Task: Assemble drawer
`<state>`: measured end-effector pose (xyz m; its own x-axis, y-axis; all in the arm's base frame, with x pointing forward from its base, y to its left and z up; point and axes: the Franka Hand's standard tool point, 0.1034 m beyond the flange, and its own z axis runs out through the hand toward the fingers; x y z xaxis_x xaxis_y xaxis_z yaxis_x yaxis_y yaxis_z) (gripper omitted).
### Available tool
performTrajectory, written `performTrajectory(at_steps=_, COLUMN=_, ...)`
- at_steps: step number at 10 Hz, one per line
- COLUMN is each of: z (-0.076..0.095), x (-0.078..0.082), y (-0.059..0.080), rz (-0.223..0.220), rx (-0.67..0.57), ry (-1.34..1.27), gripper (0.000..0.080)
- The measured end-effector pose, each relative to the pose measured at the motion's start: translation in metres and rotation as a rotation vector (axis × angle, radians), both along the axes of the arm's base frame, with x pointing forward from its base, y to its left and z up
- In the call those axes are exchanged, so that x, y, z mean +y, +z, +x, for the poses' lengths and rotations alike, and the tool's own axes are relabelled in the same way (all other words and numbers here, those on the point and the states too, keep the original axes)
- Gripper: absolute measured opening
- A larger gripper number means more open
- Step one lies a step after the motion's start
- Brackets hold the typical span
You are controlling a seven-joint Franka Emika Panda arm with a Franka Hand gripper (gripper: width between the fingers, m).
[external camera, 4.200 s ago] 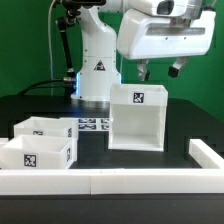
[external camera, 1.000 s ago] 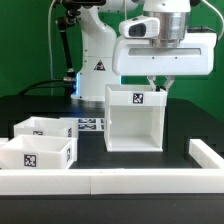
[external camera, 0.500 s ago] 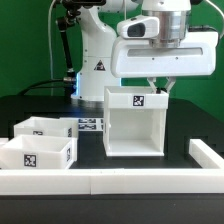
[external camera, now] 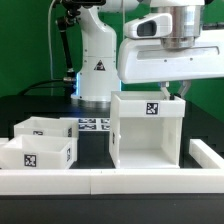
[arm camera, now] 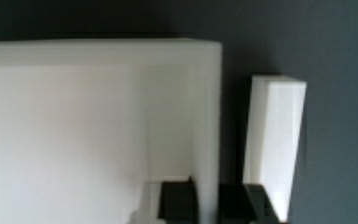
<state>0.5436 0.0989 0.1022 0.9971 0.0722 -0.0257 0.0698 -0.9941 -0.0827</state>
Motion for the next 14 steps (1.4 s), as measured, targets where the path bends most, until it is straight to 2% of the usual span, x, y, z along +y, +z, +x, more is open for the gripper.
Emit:
performTrajectory(at_steps=3, z=0.014, x=0.003, y=0.001, rz=0.006, rx=-0.029, ry=-0.008, gripper=0.0038)
performTrajectory(at_steps=6, z=0.014, x=0.004, y=0.001, rz=0.005, rx=-0.028, ry=-0.038, gripper=0.0038)
performTrajectory(at_steps=10, z=0.015, x=0.009, y=0.000, rz=0.005, rx=-0.015, ry=-0.319, gripper=0.0038)
performTrajectory(at_steps=14, z=0.033, x=0.003, y=0.001, rz=0.015, rx=0.004, ry=-0.625, gripper=0.0038)
